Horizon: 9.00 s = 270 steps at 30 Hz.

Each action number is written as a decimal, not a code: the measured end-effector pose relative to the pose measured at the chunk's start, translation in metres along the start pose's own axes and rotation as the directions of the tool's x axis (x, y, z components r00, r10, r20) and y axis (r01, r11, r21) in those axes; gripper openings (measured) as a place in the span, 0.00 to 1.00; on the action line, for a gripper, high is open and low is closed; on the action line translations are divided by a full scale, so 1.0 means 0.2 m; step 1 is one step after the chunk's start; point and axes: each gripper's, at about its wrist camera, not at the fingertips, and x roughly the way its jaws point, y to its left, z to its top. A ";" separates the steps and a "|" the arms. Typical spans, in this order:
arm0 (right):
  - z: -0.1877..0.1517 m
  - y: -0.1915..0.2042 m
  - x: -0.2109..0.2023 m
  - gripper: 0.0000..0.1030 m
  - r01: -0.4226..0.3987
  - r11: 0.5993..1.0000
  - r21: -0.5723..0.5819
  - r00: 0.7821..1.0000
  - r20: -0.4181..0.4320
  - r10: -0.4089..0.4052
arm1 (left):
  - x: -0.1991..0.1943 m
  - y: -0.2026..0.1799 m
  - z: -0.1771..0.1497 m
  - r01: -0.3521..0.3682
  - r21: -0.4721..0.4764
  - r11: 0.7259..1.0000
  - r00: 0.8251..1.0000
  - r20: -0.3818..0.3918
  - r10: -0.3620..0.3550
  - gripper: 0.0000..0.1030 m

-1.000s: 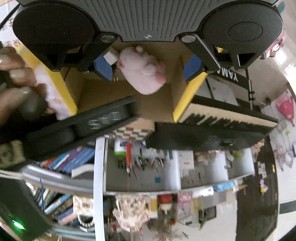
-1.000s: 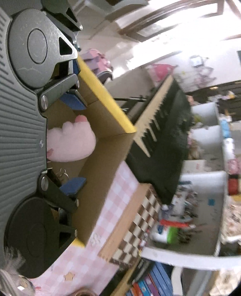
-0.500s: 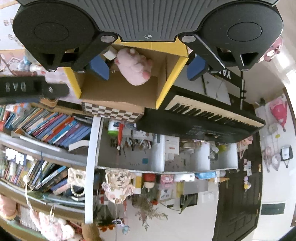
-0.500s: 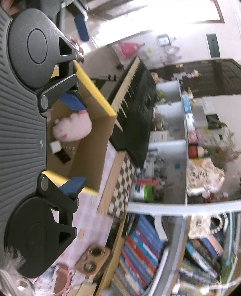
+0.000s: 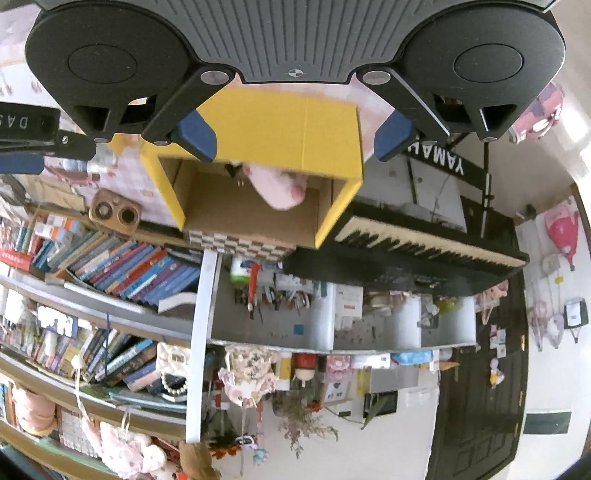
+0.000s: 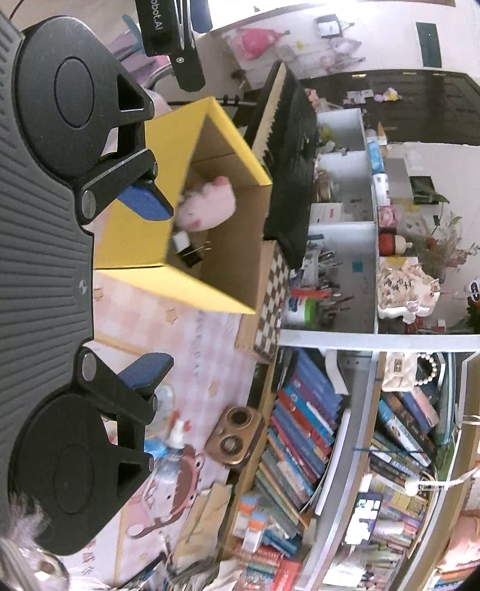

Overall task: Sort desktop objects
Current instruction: 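Open both tools and withdraw them from the yellow box, then move both tools back toward the tape roll and small white box, then grasp the yellow tape roll with the left tool while the right tool grasps the small white box, then lift the tape roll and white box and carry both toward the yellow box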

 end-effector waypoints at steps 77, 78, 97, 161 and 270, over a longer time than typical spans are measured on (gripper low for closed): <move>-0.47 -0.52 -0.23 0.81 0.251 0.946 0.206 0.931 -0.318 -0.178 | 0.11 -0.72 -0.26 0.334 0.197 0.922 0.911 -0.318 -0.263 0.92; -0.47 -0.54 -0.22 0.81 0.251 0.946 0.206 0.931 -0.321 -0.177 | 0.12 -0.74 -0.26 0.335 0.197 0.921 0.910 -0.320 -0.263 0.92; -0.40 -0.97 -0.03 0.81 0.212 0.960 0.180 0.927 -0.349 -0.139 | 0.33 -1.13 -0.23 0.306 0.184 0.934 0.912 -0.339 -0.232 0.92; -0.35 -1.27 0.77 0.40 -0.262 0.960 -0.103 0.929 -0.295 0.222 | 0.79 -1.29 -0.09 0.242 0.192 0.951 0.937 -0.302 -0.178 0.85; -0.33 0.19 -0.21 0.26 -0.197 0.979 0.048 0.929 -0.312 0.201 | -0.21 0.02 -0.27 0.262 -0.049 0.964 0.939 -0.217 -0.266 0.85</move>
